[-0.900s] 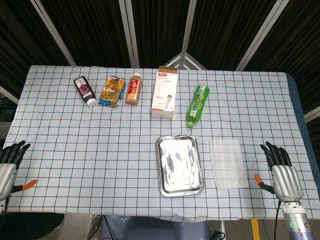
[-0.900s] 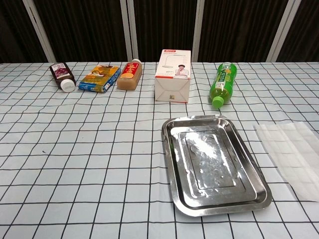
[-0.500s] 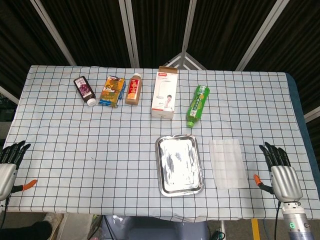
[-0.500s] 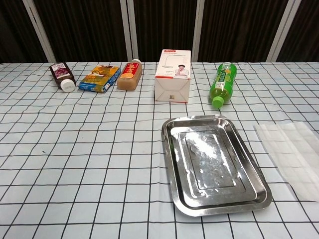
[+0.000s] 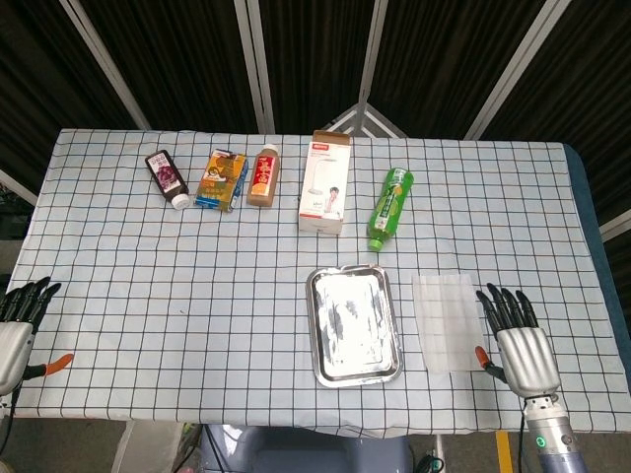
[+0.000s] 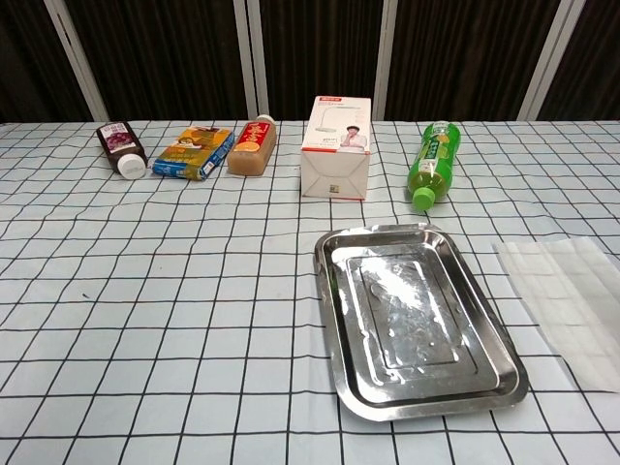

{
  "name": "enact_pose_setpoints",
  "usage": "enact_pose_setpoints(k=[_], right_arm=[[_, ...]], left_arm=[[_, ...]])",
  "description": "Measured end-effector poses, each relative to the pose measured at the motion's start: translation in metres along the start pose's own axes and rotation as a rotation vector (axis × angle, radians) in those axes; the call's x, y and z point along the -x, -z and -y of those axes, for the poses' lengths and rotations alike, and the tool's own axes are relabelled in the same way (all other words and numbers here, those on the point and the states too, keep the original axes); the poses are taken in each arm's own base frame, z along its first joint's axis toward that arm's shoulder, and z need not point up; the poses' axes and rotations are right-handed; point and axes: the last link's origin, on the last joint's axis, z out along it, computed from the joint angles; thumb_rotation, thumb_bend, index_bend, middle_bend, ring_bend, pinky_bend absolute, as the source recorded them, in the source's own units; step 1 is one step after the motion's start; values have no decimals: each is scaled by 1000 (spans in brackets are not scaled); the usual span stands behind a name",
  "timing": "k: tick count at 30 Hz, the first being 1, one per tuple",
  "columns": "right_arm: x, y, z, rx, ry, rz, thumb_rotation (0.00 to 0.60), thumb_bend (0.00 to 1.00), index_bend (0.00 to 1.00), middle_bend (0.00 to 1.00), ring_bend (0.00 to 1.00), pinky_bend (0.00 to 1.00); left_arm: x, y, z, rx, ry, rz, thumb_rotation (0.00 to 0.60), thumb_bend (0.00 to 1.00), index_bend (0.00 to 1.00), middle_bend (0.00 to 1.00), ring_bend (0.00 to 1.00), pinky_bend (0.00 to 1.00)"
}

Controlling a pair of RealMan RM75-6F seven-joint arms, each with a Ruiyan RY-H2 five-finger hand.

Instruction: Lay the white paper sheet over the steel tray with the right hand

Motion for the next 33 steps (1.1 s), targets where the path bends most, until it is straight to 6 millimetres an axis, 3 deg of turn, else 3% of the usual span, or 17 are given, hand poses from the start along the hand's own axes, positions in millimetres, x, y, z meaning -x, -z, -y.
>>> enact_pose_setpoints(k=[13, 25, 33], right_arm=[[47, 17, -3, 161, -19, 80, 600, 373, 0, 0, 0, 0], [77, 29, -9, 198, -3, 163, 600, 372, 0, 0, 0, 0], [85, 29, -10, 197, 7, 182, 600, 372, 0, 0, 0, 0]], left_arm=[[-1, 0, 0, 9, 3, -2, 600, 0, 0, 0, 0, 0], [-1, 0, 0, 5, 4, -3, 600, 0, 0, 0, 0, 0], [-1, 0, 0, 2, 3, -2, 600, 0, 0, 0, 0, 0]])
